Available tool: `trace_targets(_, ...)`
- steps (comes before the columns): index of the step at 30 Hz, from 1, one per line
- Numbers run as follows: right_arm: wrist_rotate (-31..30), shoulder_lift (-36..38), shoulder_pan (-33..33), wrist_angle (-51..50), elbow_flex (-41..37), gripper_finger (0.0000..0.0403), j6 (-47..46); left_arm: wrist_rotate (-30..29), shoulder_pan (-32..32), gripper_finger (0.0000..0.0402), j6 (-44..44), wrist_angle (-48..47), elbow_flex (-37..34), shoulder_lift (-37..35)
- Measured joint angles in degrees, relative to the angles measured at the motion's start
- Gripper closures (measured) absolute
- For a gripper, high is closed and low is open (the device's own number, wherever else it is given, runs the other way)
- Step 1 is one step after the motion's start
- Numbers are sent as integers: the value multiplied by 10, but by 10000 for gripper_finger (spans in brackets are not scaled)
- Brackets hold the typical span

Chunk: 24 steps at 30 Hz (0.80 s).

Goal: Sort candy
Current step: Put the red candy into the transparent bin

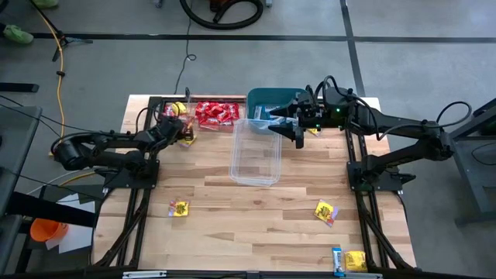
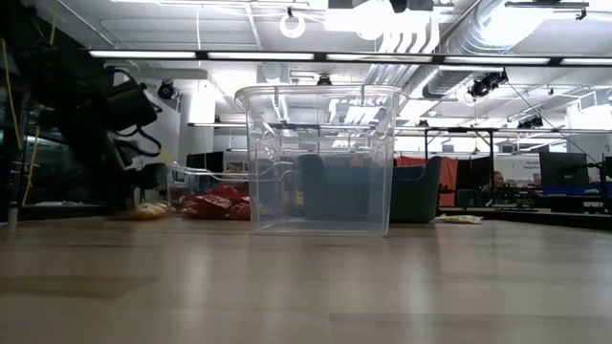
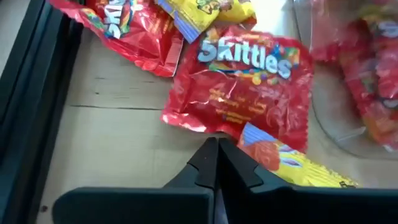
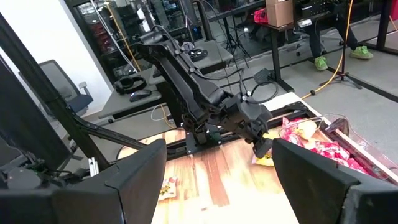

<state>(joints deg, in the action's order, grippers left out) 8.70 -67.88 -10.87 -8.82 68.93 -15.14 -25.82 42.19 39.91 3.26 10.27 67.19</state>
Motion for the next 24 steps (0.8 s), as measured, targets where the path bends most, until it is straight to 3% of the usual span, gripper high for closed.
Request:
trace_targets(9,1,0,0,0,0,114,1,37,-41,401,-11,-62,-3,-35)
trace_targets(18,1,0,0,-6,0,114,12,193,-75,401,49,-204,40,-123)
trace_targets(24,1,0,0,-7,0,114,21,13,-78,401,31,-219,71,-176)
